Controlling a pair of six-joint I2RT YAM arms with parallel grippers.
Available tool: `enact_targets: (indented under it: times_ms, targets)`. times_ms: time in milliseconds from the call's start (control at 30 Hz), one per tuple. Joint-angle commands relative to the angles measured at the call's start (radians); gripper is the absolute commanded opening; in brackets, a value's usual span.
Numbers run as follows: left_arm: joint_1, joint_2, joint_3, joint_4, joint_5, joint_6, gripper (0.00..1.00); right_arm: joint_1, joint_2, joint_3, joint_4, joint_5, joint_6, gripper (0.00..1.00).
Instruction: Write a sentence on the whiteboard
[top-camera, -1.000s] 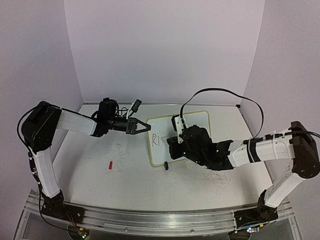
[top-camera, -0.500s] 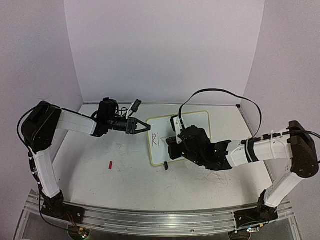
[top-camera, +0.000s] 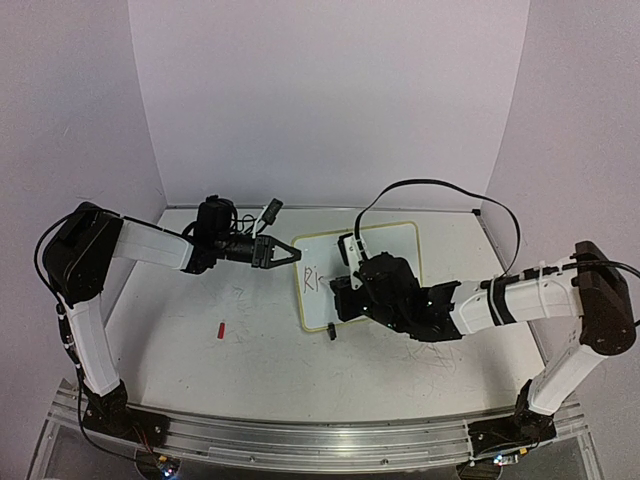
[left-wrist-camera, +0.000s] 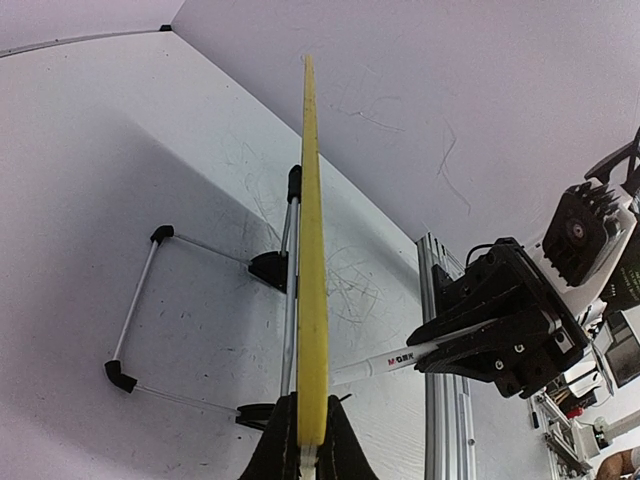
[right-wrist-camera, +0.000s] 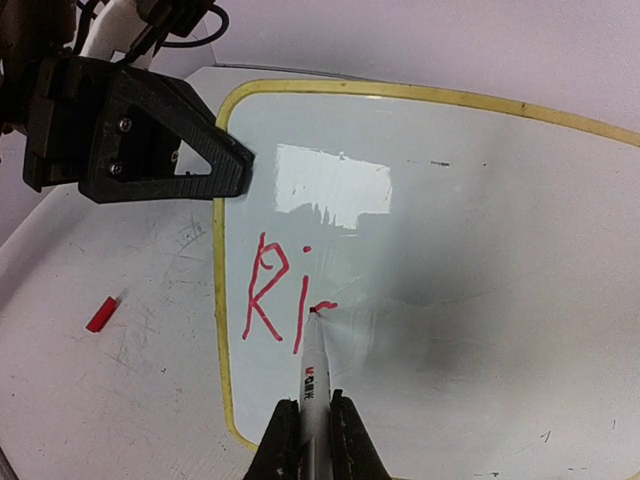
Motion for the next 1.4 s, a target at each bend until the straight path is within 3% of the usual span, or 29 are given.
enact_targets:
  times_ms: [0,633,1367]
  targets:
    - [-0.013,-0.038,-0.004,0.001,0.045,-0.028,0.00,0.000,0.010,0.008,-0.009,0.020,0.015,0.00]
    - [-0.013,-0.035,-0.003,0.001,0.046,-0.028,0.00,-0.001,-0.040,-0.042,-0.032,0.095,0.043,0.00]
    - [-0.013,-0.036,-0.004,0.001,0.046,-0.028,0.00,0.024,0.013,-0.009,-0.019,0.042,0.054,0.00]
